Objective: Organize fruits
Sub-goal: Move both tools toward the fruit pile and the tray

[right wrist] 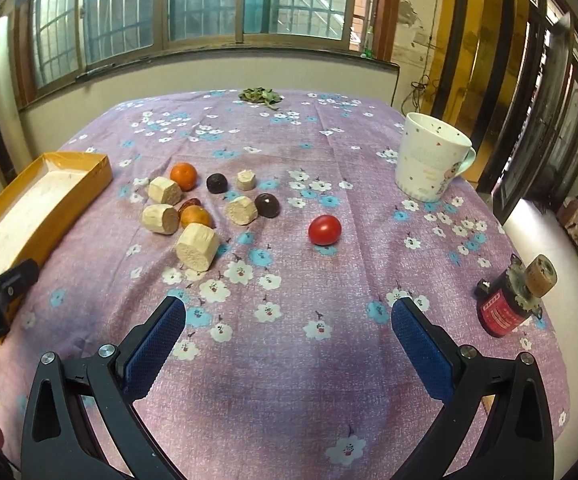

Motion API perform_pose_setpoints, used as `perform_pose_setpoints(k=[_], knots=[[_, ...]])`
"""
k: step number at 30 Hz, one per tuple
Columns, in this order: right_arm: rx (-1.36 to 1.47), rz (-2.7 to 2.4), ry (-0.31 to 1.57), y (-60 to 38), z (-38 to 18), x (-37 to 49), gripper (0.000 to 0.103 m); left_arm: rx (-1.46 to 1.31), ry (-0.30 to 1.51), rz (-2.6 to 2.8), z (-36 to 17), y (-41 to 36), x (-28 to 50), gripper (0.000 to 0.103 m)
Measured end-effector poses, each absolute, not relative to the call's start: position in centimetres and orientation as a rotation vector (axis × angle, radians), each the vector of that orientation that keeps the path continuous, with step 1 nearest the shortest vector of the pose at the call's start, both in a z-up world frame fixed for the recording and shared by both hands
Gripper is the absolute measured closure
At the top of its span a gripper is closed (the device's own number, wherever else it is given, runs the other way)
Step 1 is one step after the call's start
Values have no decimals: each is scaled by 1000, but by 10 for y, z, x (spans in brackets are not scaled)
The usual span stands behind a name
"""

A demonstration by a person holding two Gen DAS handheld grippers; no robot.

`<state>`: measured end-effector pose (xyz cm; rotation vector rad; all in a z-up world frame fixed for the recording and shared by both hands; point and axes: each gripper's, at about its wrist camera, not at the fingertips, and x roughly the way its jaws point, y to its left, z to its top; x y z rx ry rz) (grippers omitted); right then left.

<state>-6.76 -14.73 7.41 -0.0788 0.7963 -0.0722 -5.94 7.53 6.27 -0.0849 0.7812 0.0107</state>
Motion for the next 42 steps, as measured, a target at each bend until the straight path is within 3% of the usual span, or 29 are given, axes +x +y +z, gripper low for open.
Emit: perform_pose_setpoints(k=[15,42], knots=[[-80,-75,730,-149,85,-78,0,-60,626,-12,84,64,-71,0],[-54,-83,718,-156,89,-80,0,-65,666,-13,81,54,-64,0]])
